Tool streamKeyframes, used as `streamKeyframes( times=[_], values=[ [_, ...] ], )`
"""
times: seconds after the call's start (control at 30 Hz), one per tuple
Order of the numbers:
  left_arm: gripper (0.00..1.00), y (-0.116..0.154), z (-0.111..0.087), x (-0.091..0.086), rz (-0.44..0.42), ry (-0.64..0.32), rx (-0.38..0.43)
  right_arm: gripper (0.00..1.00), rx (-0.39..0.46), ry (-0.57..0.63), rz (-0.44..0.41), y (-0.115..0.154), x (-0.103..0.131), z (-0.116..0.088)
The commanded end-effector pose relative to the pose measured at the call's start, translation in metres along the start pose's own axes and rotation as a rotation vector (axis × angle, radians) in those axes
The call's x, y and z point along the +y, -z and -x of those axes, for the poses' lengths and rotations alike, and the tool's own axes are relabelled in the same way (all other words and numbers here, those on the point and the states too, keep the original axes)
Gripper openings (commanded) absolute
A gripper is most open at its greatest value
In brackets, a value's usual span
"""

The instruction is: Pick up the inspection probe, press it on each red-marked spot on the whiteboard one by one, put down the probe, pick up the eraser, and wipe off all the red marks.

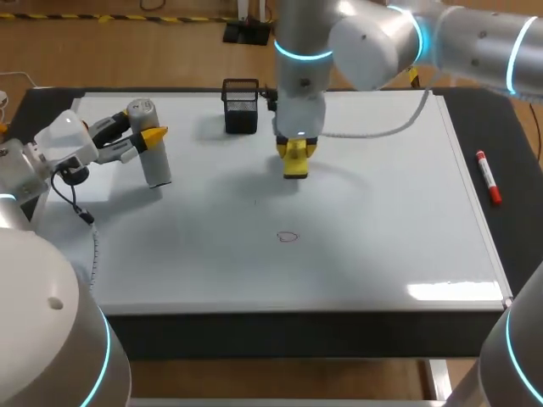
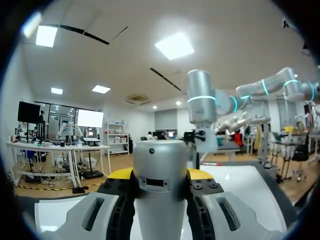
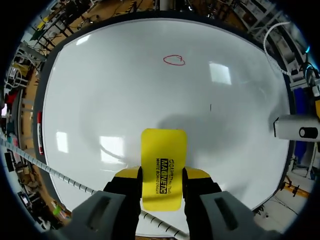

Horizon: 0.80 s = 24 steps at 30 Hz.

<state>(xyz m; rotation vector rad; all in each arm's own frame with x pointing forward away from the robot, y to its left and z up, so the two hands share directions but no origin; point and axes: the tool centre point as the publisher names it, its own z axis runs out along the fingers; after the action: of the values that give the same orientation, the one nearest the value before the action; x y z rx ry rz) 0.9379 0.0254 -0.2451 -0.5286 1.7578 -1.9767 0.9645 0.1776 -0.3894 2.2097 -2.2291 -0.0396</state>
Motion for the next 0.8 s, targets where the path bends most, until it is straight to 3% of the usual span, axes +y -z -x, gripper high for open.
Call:
streamKeyframes(
  times=[0.03,0.3,0.8],
  values=[
    [0.0,0.0,0.0,-0.001,0.0,0.0,-0.001,0.0,0.008,0.013,0.001,-0.01,0.002,0.016],
    [0.0,0.0,0.0,-0.001,0.0,0.0,-0.001,0.0,0.0,0.021,0.003,-0.016,0.002,0.027],
    [0.0,0.0,0.0,-0.001,0.0,0.0,-0.001,0.0,-0.021,0.04,0.019,-0.028,0.0,0.027]
  ],
)
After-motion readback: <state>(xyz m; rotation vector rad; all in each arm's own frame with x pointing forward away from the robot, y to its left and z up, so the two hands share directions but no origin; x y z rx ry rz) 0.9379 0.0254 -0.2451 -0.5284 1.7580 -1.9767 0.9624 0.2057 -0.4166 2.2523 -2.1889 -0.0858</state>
